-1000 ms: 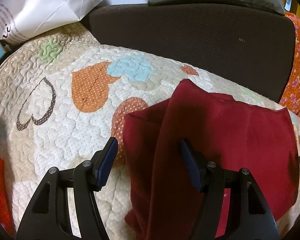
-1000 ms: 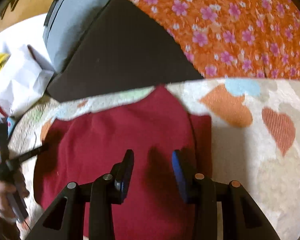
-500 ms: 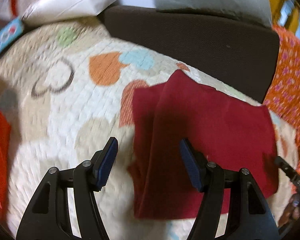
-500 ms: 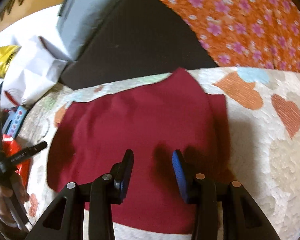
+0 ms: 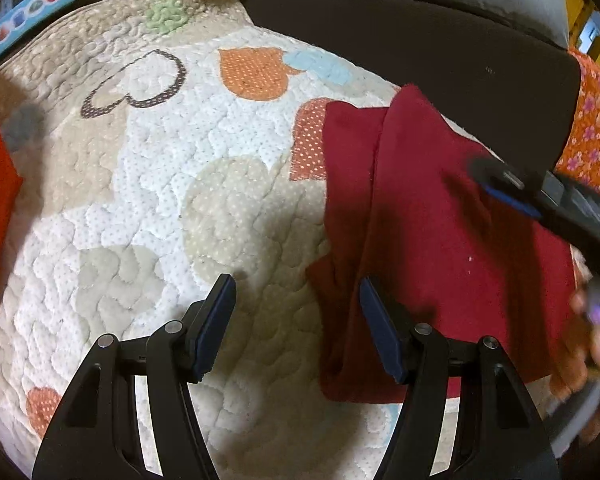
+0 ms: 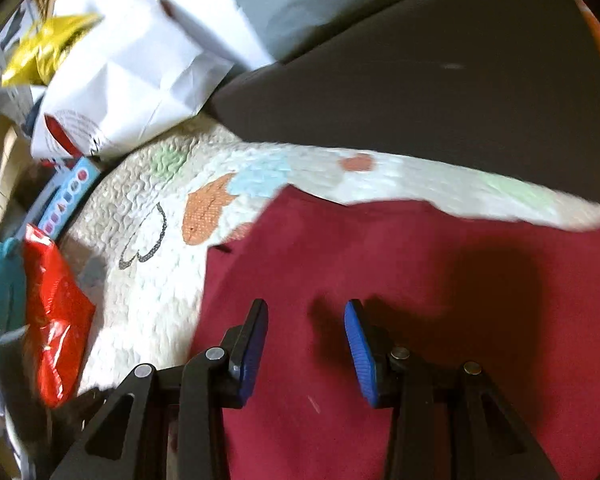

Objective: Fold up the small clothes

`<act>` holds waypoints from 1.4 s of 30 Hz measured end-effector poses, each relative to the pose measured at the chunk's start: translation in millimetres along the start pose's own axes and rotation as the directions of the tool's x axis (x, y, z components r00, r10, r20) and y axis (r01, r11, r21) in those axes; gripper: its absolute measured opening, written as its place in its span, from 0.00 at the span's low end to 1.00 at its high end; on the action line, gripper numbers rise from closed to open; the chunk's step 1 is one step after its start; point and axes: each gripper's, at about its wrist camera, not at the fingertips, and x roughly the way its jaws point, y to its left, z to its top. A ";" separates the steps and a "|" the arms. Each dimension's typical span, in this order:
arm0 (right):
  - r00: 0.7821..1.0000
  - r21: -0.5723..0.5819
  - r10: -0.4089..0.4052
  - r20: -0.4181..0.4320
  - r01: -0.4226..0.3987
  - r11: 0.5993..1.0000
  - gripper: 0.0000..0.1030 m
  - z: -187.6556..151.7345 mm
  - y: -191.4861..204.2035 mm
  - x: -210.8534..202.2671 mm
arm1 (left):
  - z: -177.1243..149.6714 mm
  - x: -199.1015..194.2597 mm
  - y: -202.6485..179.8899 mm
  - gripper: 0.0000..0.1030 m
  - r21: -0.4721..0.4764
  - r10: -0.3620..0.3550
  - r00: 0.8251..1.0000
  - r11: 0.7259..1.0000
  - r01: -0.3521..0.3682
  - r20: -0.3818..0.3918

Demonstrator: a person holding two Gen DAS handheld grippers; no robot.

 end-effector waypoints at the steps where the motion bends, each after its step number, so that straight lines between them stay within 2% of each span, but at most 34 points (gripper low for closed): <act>1: 1.000 -0.005 0.002 -0.011 -0.002 1.000 0.37 4.9 4.9 11.3 | 1.8 1.3 0.1 0.63 -0.002 -0.008 1.000 1.000 0.008 -0.009; 3: 0.999 0.004 0.001 -0.049 -0.001 1.000 0.37 12.9 10.0 35.6 | 4.7 6.2 1.5 0.63 -0.014 -0.018 0.999 1.000 0.018 -0.029; 5: 0.995 0.021 -0.032 -0.089 0.034 0.999 0.37 17.1 10.6 58.9 | 7.5 9.6 4.9 0.66 -0.034 -0.028 0.999 0.999 0.026 -0.040; 8: 0.995 0.017 -0.047 -0.092 0.049 0.999 0.37 23.0 15.4 58.2 | 10.9 11.4 8.4 0.67 -0.051 -0.043 0.997 0.998 0.040 -0.062; 10: 0.995 0.034 -0.016 -0.100 0.019 0.999 0.40 25.0 16.6 50.6 | 11.6 11.8 10.3 0.67 -0.063 -0.052 0.996 0.997 0.048 -0.074; 12: 0.994 -0.007 -0.032 -0.105 0.031 0.999 0.58 25.4 26.6 45.5 | 11.8 11.3 13.1 0.67 -0.081 -0.060 0.995 0.995 0.054 -0.077; 13: 0.993 -0.031 -0.039 -0.115 0.036 0.999 0.63 25.9 32.2 46.9 | 10.9 10.6 13.4 0.67 -0.087 -0.061 0.995 0.995 0.055 -0.075; 16: 0.982 -0.095 -0.066 -0.177 0.050 0.994 0.64 25.9 49.4 60.9 | 8.0 7.3 14.4 0.67 -0.089 -0.061 0.996 0.995 0.055 -0.072; 20: 0.965 -0.189 -0.175 -0.197 0.138 0.972 0.67 27.6 68.7 80.9 | 5.1 4.6 19.3 0.68 -0.113 -0.075 0.994 0.991 0.067 -0.073; 25: 0.942 -0.288 -0.274 -0.193 0.213 0.934 0.74 25.5 81.7 97.2 | 4.3 4.7 15.5 0.70 -0.099 -0.052 0.996 0.994 0.045 -0.070; 26: 0.943 -0.313 -0.284 -0.172 0.221 0.924 0.73 22.2 83.6 97.3 | 6.4 7.1 14.8 0.71 -0.103 -0.051 0.996 0.994 0.043 -0.073; 27: 0.949 -0.332 -0.282 -0.143 0.222 0.917 0.66 18.4 83.6 95.1 | 7.5 8.1 14.7 0.71 -0.107 -0.052 0.996 0.993 0.044 -0.074; 28: 0.954 -0.326 -0.271 -0.130 0.217 0.920 0.57 17.6 80.9 91.5 | 7.5 7.3 15.2 0.71 -0.114 -0.054 0.996 0.992 0.045 -0.075; 29: 0.960 -0.306 -0.258 -0.111 0.214 0.928 0.39 17.8 76.3 85.5 | 7.8 6.9 15.5 0.71 -0.116 -0.055 0.996 0.992 0.046 -0.075; 30: 0.972 -0.266 -0.214 -0.099 0.181 0.947 0.27 20.1 68.2 77.1 | 8.0 6.0 15.8 0.71 -0.118 -0.059 0.996 0.992 0.050 -0.071; 32: 0.991 -0.152 -0.090 -0.103 0.073 0.986 0.19 26.1 47.8 61.1 | 8.8 3.6 15.8 0.71 -0.118 -0.069 0.996 0.991 0.061 -0.058; 36: 0.998 -0.037 0.044 -0.055 -0.046 0.998 0.13 27.6 17.5 30.2 | 8.8 -1.0 8.6 0.72 -0.079 -0.066 0.997 0.995 0.063 -0.028; 37: 0.997 -0.025 0.060 -0.048 -0.062 0.998 0.13 26.7 12.7 25.2 | 8.7 0.4 6.3 0.75 -0.069 -0.063 0.998 0.996 0.061 -0.025; 42: 0.992 0.042 0.120 -0.031 -0.119 0.992 0.13 23.1 2.6 20.2 | 10.5 11.7 -4.0 0.76 -0.044 -0.090 0.996 0.995 0.090 -0.016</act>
